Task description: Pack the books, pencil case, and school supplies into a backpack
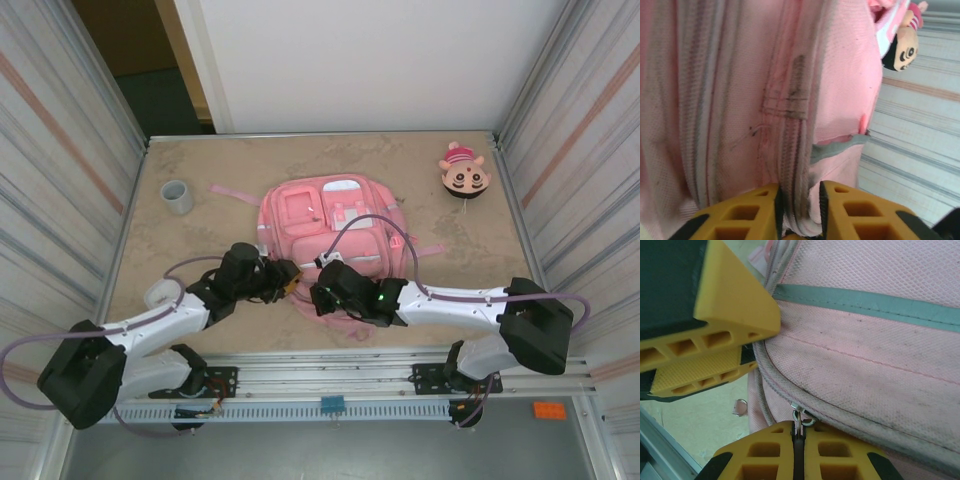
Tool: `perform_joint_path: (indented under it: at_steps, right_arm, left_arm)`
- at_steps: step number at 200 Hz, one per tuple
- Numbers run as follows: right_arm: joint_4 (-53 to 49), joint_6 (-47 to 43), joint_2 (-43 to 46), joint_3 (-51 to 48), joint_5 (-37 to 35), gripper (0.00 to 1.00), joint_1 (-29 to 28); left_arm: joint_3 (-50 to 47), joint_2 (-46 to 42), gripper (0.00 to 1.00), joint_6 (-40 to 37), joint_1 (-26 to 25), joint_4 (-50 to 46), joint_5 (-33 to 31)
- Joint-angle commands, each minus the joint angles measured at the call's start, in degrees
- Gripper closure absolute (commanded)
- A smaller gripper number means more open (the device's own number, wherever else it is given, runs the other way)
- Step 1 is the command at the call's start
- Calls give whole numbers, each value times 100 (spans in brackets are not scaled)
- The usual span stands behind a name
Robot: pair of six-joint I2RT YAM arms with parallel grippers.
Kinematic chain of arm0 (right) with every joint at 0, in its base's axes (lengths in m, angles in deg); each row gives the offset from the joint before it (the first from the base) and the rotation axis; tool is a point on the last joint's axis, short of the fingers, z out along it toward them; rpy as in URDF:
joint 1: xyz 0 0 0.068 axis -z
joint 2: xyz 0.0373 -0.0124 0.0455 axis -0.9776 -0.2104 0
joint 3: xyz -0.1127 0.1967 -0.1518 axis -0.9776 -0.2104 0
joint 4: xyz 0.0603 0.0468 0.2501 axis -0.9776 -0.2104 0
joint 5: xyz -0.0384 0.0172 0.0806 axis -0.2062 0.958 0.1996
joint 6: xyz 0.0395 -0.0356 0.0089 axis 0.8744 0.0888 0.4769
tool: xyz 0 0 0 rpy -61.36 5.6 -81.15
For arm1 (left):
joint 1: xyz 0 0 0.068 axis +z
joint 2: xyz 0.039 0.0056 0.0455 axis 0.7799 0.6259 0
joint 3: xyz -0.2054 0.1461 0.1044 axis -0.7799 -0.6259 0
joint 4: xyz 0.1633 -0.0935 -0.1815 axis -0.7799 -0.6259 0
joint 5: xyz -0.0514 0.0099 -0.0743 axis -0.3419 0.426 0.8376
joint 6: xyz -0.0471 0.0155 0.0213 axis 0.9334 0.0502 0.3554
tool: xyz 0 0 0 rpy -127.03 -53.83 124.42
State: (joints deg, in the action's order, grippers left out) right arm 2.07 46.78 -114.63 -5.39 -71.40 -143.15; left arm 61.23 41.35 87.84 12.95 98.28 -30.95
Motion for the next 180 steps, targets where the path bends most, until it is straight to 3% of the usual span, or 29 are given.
perform_joint_path:
  at_steps: [1,17,37,83,112,125,141,156,180]
  right_arm:
    - [70,-61,81,136,-129,100,-53]
    - [-98,-96,188,119,-231,100,-48]
    - [-353,-160,380,66,-362,100,-32]
    - [-479,-121,717,-249,-330,100,114]
    - [-293,-134,649,-200,-280,100,105]
    - [-211,-145,615,-163,-284,100,110]
    - [-153,-170,564,-111,-273,100,105]
    - [-135,-189,510,-77,-259,100,112]
    - [-100,-219,456,-77,-209,100,121]
  left_arm:
    - [105,51,83,30,-59,-51,50]
    - [94,-43,94,-11,10,-382,-55]
    - [41,-251,99,-173,305,-722,-54]
    - [350,-431,100,-1103,1239,-1333,131]
    - [711,-35,98,-1487,1430,-1357,335]
    - [866,79,93,-1583,1457,-1418,389]
    - [925,72,74,-1589,1450,-1458,497]
    - [878,-109,66,-1588,1374,-1547,563]
    - [911,-660,52,-2193,971,-2119,39]
